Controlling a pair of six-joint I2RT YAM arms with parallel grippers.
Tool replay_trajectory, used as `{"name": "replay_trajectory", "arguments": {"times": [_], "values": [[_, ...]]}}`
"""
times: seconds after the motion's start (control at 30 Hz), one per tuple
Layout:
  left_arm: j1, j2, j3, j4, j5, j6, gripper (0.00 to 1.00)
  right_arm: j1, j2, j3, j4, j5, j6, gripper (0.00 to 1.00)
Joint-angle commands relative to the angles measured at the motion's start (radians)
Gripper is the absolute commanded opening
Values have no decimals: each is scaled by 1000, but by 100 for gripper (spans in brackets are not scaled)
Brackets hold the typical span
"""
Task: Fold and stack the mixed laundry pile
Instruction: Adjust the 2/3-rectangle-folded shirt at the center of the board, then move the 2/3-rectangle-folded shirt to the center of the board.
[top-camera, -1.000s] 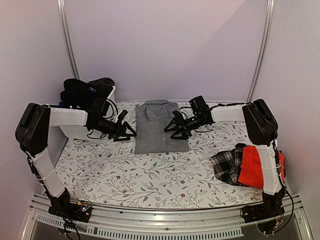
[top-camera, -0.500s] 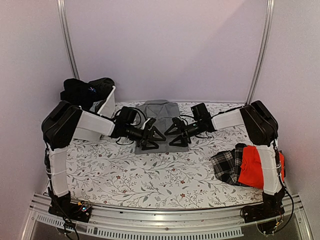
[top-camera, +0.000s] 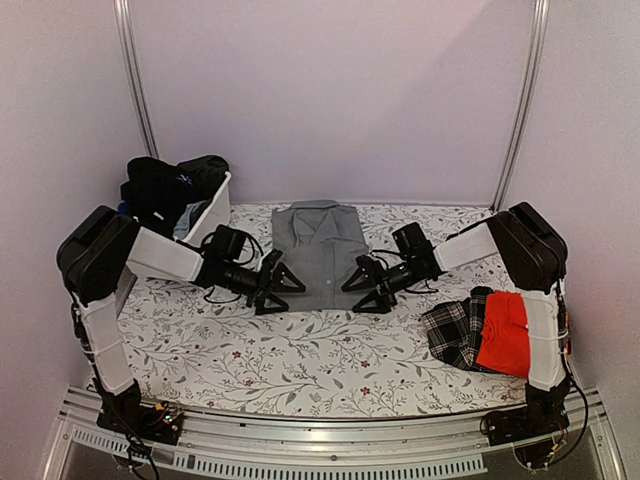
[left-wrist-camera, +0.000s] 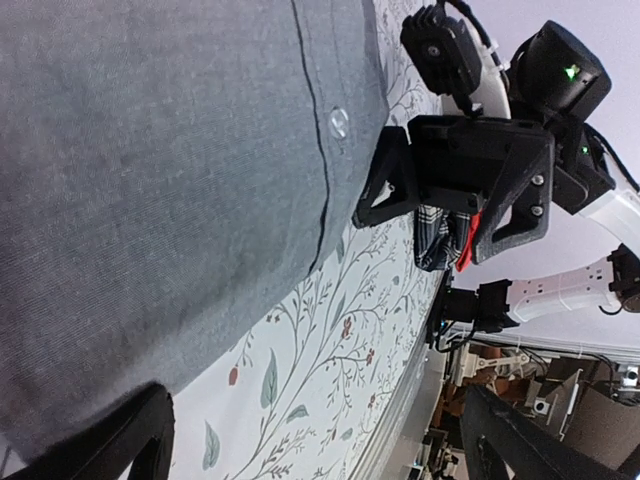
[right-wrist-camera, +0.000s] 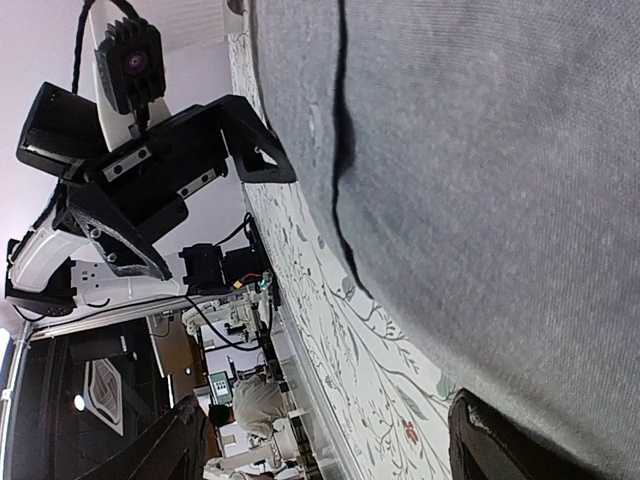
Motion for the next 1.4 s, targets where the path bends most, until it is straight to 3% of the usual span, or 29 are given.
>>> {"name": "replay_trajectory", "arguments": {"times": [0.0,0.1,0.23,0.4,0.53,0.67,0.83,1.03,1.37], "values": [[9,-87,127,-128,-8,119,100,-28,-120,100,-141,21,-112,82],[11,-43,261,-147,-7,130,100,-65,-118,249,-125,21,-91,82],[40,70,402,-216,-98,98,100,-112,2,418,-198,68,-97,77],[85,124,485,-258,-244,121,93,-145,61,473,-314,291,-164,64],[90,223,603,-257,-149,159,77,-144,109,479,-260,260,-176,54],[69,308,653,-249,-116,153,75,-120,163,533,-175,200,-144,49],[85,368,594,-255,-181,123,72,-108,298,602,-175,189,-125,38],[84,393,515,-268,-156,171,67,-80,331,500,-229,239,-177,31],[-4,195,137,-219,-131,204,64,-26,40,13,-228,279,-253,26]]}}
